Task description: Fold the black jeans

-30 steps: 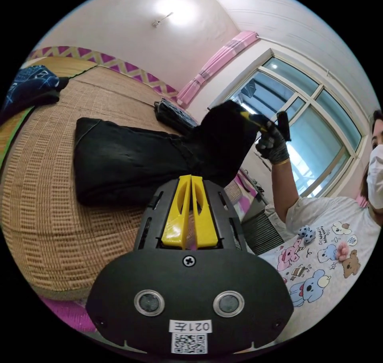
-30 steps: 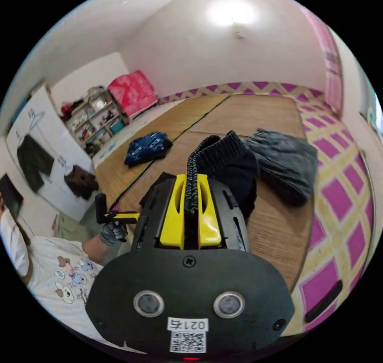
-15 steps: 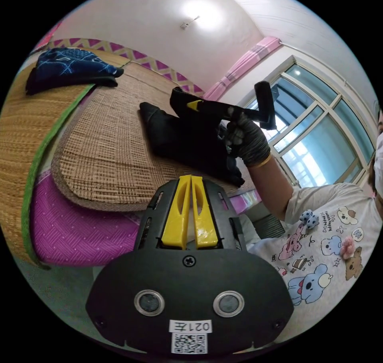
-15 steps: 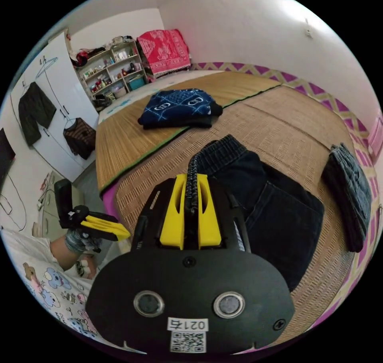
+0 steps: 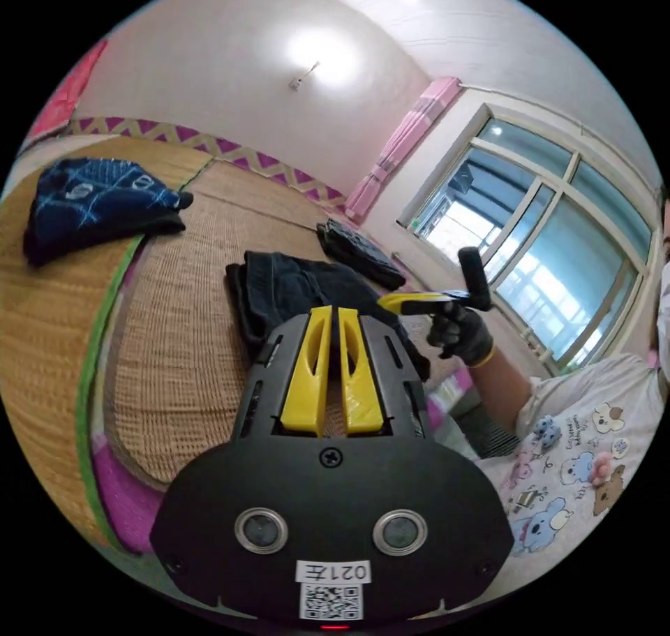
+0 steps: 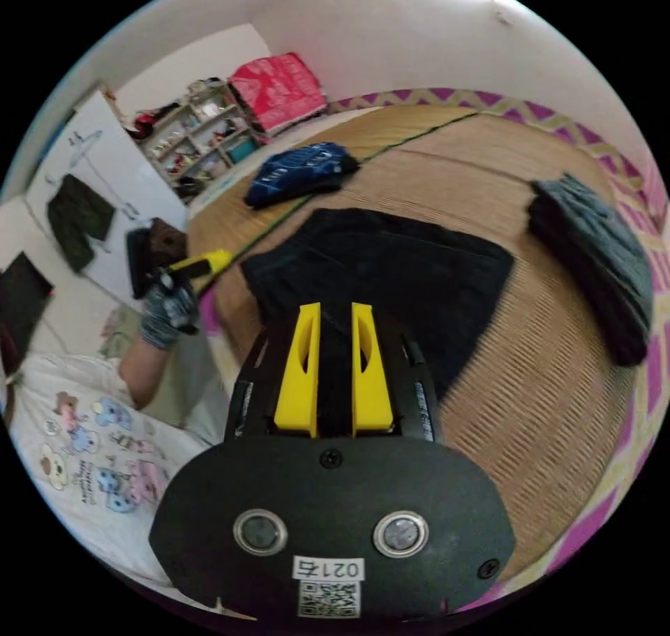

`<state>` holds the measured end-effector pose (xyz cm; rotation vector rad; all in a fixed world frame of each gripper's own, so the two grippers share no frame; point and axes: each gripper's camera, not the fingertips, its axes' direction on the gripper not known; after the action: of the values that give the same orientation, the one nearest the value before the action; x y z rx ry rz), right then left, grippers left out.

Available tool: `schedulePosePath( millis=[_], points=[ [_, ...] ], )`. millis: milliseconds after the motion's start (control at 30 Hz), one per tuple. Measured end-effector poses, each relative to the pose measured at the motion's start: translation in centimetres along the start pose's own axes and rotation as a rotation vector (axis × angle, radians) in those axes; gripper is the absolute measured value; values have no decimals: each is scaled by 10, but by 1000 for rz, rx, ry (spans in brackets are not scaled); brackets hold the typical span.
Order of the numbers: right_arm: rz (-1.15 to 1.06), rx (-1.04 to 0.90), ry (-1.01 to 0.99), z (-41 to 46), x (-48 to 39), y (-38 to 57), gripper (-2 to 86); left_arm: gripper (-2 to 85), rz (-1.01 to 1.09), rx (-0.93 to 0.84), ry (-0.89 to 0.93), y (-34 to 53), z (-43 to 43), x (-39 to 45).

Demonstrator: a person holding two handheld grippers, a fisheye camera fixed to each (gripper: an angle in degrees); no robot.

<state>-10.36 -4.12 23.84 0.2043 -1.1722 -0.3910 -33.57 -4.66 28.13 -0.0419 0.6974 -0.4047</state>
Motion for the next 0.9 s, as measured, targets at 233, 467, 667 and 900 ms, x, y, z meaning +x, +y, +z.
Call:
schedulePosePath(
  millis=[233, 467, 667, 900],
  points=[
    [47, -35, -39, 20, 50, 97, 46, -8, -122, -166, -63, -12, 31, -42],
    [106, 16, -120, -26, 96, 97, 56, -7, -185, -62, 20, -40, -11, -57],
    [339, 251, -254, -48, 206, 75, 116, 81, -371, -2, 147, -69, -34, -105],
    [437, 62, -550, 23, 311, 13, 149, 160, -357, -291, 352, -117, -3, -126]
  ],
)
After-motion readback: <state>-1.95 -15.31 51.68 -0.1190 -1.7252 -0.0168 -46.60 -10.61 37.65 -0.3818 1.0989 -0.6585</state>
